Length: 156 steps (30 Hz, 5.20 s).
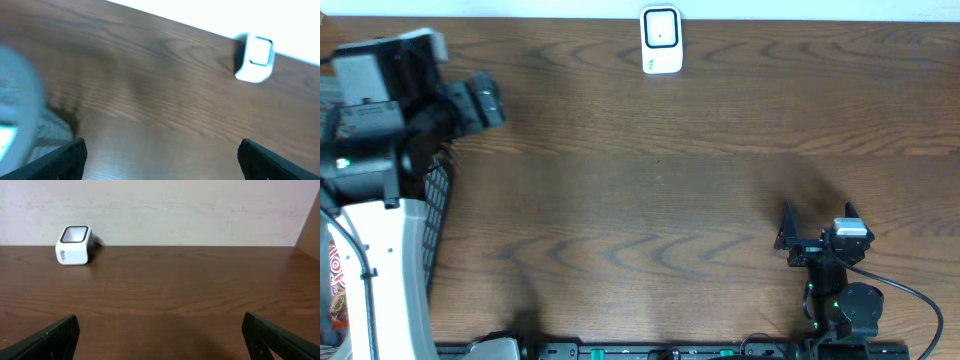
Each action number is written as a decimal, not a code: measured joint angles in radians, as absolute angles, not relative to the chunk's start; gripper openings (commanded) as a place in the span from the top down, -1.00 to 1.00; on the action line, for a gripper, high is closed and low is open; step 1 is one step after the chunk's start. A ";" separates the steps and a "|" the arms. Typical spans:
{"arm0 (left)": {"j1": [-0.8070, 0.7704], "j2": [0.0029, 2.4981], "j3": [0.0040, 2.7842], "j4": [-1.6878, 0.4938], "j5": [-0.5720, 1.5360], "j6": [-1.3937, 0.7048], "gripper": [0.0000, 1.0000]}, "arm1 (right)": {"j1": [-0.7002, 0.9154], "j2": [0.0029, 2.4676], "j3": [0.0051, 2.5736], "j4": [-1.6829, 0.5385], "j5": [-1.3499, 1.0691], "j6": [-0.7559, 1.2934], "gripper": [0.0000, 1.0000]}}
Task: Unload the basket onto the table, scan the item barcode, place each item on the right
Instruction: 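Reach the left gripper down into the basket over the green-lidded jar, then grasp the green-lidded jar with the left gripper and lift it, then carry the jar forward and set it upright on the table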
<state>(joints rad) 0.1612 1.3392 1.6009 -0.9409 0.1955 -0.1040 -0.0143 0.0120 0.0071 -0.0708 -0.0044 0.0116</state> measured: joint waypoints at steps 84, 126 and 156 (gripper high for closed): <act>0.947 1.627 1.173 -1.023 -0.231 -0.759 -0.94 | -0.014 0.012 0.007 -0.071 -0.004 0.012 -0.99; 0.955 1.634 1.253 -1.000 0.073 -0.671 -0.32 | -0.014 0.012 0.007 -0.071 -0.004 0.012 -0.99; -0.171 1.525 1.707 -1.055 0.226 -0.953 -0.36 | -0.014 0.012 0.007 -0.071 -0.004 0.012 -0.99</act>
